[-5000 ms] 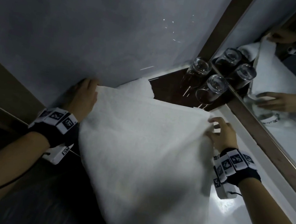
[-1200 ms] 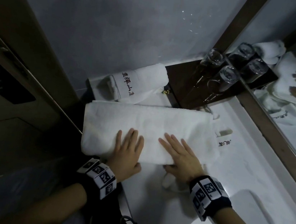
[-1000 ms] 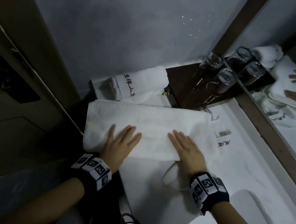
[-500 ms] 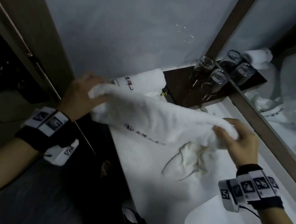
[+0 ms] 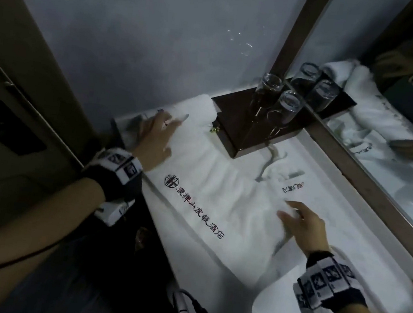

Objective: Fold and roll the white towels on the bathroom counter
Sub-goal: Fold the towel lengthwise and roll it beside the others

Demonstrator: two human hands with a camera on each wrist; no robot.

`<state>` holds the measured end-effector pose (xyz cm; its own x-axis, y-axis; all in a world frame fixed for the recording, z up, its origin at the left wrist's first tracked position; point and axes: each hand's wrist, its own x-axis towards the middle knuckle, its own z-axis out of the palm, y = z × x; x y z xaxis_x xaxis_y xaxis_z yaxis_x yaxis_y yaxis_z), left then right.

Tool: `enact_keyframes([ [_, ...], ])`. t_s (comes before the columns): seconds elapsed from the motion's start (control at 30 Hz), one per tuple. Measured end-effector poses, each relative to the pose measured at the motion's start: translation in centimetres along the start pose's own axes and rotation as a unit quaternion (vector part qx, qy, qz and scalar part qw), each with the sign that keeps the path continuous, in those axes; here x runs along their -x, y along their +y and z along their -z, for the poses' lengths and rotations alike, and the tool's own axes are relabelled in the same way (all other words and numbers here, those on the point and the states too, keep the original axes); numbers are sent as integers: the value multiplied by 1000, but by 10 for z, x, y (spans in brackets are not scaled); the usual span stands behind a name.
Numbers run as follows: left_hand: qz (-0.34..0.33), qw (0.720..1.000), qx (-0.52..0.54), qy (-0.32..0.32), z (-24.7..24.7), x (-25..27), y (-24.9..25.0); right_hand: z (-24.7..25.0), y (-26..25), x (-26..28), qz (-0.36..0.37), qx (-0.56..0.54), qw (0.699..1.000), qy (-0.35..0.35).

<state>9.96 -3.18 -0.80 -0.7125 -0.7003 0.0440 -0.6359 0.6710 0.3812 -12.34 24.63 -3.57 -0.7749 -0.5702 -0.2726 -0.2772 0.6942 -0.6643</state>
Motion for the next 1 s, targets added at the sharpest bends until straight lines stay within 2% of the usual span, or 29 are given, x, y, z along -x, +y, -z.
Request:
enact_keyframes([
  [0.07,2,999,-1,-33,-27,21,-1,-4,9,3,-1,51,998,26],
  [0.1,14,999,3,-45,-38,31,-2,-6,11,5,22,78,996,44],
  [0.2,50,997,14,-49,-63,57,-3,-15,7,16,137,150,974,101],
  [0.23,54,997,16,-46,-69,64,-2,-21,1,22,181,153,967,98],
  [0.27,49,997,21,-47,-75,70,0,-28,-5,29,226,144,961,71],
  [0.33,15,997,28,-74,-86,81,5,-47,-16,43,294,126,947,-30],
  [0.4,-16,993,6,-120,-94,88,9,-70,-24,54,291,128,939,-134],
  [0.47,-30,988,-26,-148,-97,90,12,-93,-28,60,277,172,929,-173],
  [0.57,-27,983,-73,-164,-94,85,12,-110,-33,64,284,293,897,-168],
  [0.67,-64,980,-136,-130,-80,77,21,-107,-41,62,298,339,886,-105],
  [0.73,-130,972,-170,-96,-73,74,26,-96,-44,56,295,305,896,-133],
  [0.8,-201,963,-171,-51,-75,76,31,-82,-42,49,235,245,924,-177],
  [0.87,-238,960,-141,-39,-75,75,38,-71,-40,46,212,209,942,-155],
  [0.93,-244,962,-86,-82,-79,72,43,-68,-39,51,212,235,935,-163],
  [1.0,-228,953,-86,-179,-85,67,40,-70,-34,56,212,267,917,-208],
])
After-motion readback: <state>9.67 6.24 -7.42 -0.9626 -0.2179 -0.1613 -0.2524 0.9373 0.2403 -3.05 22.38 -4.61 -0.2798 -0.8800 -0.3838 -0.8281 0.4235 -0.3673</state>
